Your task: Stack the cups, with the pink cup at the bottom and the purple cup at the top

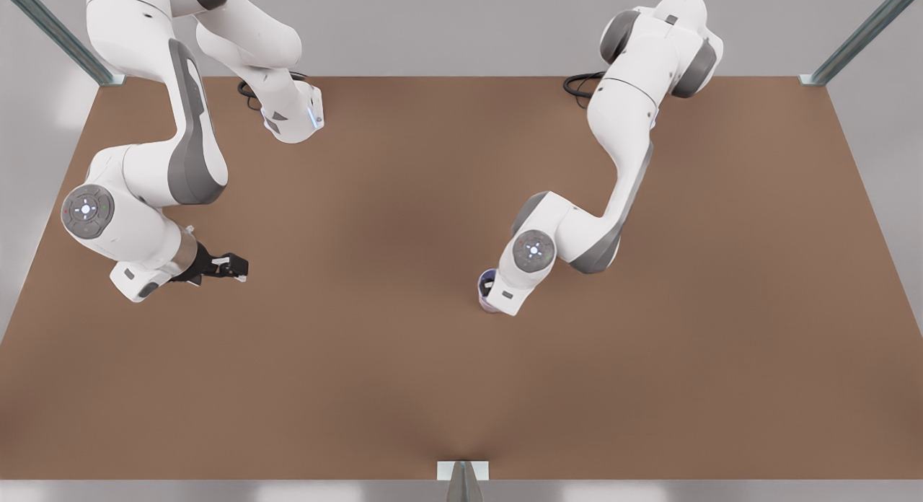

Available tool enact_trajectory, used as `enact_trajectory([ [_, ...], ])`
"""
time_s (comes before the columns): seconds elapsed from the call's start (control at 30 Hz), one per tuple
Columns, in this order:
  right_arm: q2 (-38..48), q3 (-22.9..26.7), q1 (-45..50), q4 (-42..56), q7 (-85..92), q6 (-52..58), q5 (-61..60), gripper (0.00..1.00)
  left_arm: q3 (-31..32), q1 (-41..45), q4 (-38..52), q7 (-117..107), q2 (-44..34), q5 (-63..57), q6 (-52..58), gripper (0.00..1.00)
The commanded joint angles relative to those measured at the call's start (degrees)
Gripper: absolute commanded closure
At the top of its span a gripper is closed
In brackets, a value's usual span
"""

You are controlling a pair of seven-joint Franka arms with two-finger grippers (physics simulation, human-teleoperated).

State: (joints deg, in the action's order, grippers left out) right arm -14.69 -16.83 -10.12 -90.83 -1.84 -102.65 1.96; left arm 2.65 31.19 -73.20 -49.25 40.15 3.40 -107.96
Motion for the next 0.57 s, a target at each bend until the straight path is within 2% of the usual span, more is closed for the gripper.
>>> enact_trajectory([
  [0.0, 0.01, -0.05, 0.01, 0.04, 1.66, -0.09, -0.03, 0.00, -0.18, -0.25, 0.17, 0.21, -1.48, -0.67, 1.69, 0.01],
  [0.1, -0.08, -0.05, 0.01, 0.04, 1.66, 0.00, -0.03, 0.00, -2.29, -1.39, 2.19, 5.65, -7.89, -0.94, 15.75, 0.01],
  [0.13, -0.08, 0.04, 0.01, 0.04, 1.66, 0.00, -0.11, 0.00, -4.14, -3.94, 2.36, 14.61, -11.05, -1.03, 19.97, 0.01],
  [0.23, -0.08, -0.05, -0.08, 0.04, 1.93, 0.00, -0.03, 0.00, -13.89, -5.70, 2.54, 37.29, -15.71, -0.94, 25.78, 0.01],
  [0.37, 0.01, -0.05, 0.63, 0.48, 1.40, 0.17, -0.11, 0.00, -14.07, -10.19, -5.02, 54.79, -23.71, -4.72, 23.32, 0.00],
  [0.53, -1.31, -0.31, 0.80, 1.36, 1.49, -0.27, -0.03, 0.00, -14.07, -11.24, -4.58, 54.61, -23.63, -4.19, 23.49, 0.00],
])
